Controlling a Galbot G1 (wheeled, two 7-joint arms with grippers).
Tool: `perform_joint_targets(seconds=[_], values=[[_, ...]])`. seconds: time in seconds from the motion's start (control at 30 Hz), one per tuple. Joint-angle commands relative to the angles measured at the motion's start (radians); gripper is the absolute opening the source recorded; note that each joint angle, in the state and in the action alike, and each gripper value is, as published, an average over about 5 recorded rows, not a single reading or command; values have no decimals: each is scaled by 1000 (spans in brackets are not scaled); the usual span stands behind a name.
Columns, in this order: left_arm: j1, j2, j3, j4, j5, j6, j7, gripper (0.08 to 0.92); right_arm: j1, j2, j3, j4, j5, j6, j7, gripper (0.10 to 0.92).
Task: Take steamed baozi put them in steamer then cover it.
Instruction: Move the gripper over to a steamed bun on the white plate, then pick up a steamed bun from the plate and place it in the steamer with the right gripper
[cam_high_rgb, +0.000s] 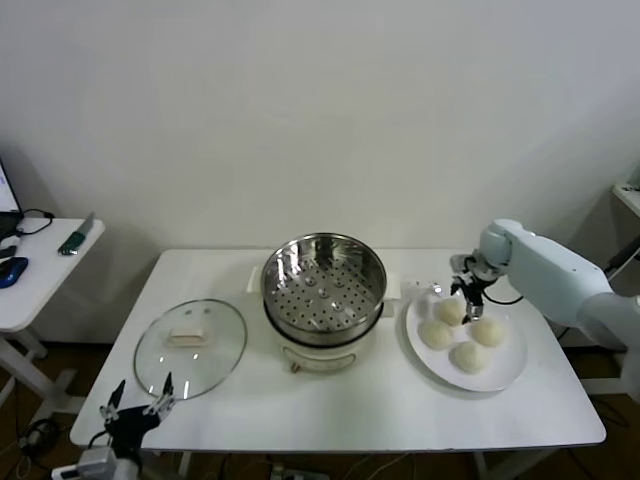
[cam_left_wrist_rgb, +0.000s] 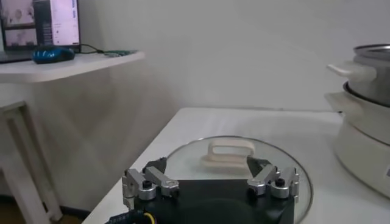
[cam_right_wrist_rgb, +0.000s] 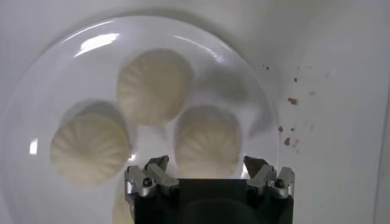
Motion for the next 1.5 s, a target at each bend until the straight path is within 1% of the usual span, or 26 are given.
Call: perform_joint_targets(seconds=[0.03,0.37,0.63,0.77,0.93,1.07,1.2,1.27,1.4,1.5], values=[[0,1,-2,2,0,0,-1,823,-19,32,27,-52,-21,8,9,800],[-4,-1,-1,-5,2,5,-4,823,-24,35,39,-52,-18,11,10,699],[-7,-5,-1,-12,3,12,-8,823,18,16,22,-13,-3,41,-1,679],[-6,-4,-3,-22,1,18,-8,823,121,-16,-70,68,58,70,-17,679],[-8,-1,-7,-28,0,22,-8,823,345,-53,-248,223,148,124,-37,679],[-7,1,-6,-29,1,20,-8,823,532,-45,-343,321,206,167,-55,679],[-7,2,-3,-27,4,17,-8,823,681,8,-412,401,309,226,-78,679],[-9,1,-1,-26,5,17,-8,823,720,49,-430,432,334,275,-82,679],[-14,0,5,-26,9,19,-9,823,747,139,-437,497,296,376,-68,679],[-17,-1,12,-27,16,20,-9,823,740,205,-449,545,267,423,-44,679]])
